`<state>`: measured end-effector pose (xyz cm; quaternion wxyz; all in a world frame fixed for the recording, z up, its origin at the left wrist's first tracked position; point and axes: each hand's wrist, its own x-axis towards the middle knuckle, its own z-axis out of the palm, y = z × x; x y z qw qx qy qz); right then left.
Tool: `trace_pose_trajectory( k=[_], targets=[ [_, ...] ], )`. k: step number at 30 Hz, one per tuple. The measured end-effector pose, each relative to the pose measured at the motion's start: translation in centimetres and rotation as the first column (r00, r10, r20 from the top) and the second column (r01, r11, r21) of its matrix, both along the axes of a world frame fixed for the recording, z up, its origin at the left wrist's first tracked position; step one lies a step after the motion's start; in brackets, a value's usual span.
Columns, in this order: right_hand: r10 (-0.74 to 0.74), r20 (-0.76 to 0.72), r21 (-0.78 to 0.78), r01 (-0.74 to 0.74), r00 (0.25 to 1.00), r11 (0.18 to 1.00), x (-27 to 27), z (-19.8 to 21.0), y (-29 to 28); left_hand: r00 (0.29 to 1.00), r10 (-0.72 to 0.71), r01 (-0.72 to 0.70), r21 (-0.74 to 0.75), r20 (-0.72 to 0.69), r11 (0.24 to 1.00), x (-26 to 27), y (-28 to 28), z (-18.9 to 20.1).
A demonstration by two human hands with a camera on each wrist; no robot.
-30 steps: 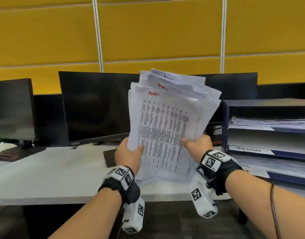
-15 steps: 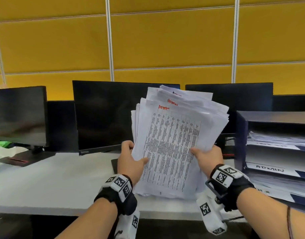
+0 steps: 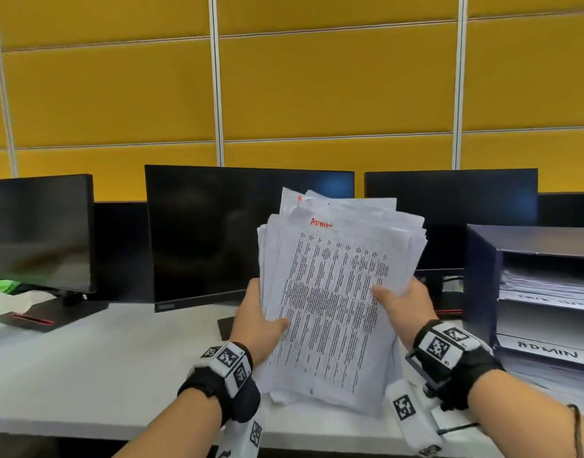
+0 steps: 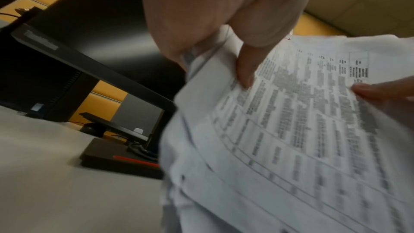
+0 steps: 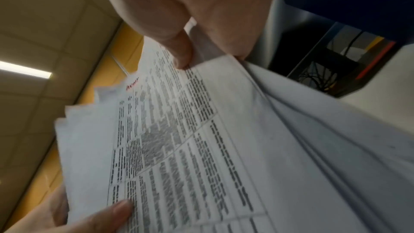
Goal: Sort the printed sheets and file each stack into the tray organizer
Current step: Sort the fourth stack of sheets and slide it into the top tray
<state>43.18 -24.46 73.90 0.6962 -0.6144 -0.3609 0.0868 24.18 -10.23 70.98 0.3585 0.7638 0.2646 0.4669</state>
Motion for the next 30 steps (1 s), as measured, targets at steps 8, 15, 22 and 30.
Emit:
trace_pose_trajectory(
  k=[8, 15, 22, 30],
  targets=[
    [0.006, 0.042, 0.020, -0.006, 0.999, 1.000, -0.7, 1.6, 1.2, 0.982, -0.048, 0.059, -0.059, 0.185, 0.996, 1.4, -1.3, 2.4],
    [0.027, 0.052, 0.062, -0.031, 0.998, 0.998, 0.2, 3.0, 0.7, 0.948, -0.011, 0.036, -0.071, 0.318, 0.997, 2.0, -1.3, 5.2],
    [0.079, 0.095, 0.082, -0.086, 0.992, 0.993, 0.5, 3.8, 0.0, 0.927, -0.026, 0.074, -0.114, 0.375, 0.991, 2.2, -1.0, 5.7],
    [0.007, 0.129, 0.128, -0.024, 0.992, 0.991, -0.1, 3.4, -0.1, 0.941, 0.005, 0.050, -0.154, 0.339, 0.987, 2.7, -1.5, 5.3]
  ],
)
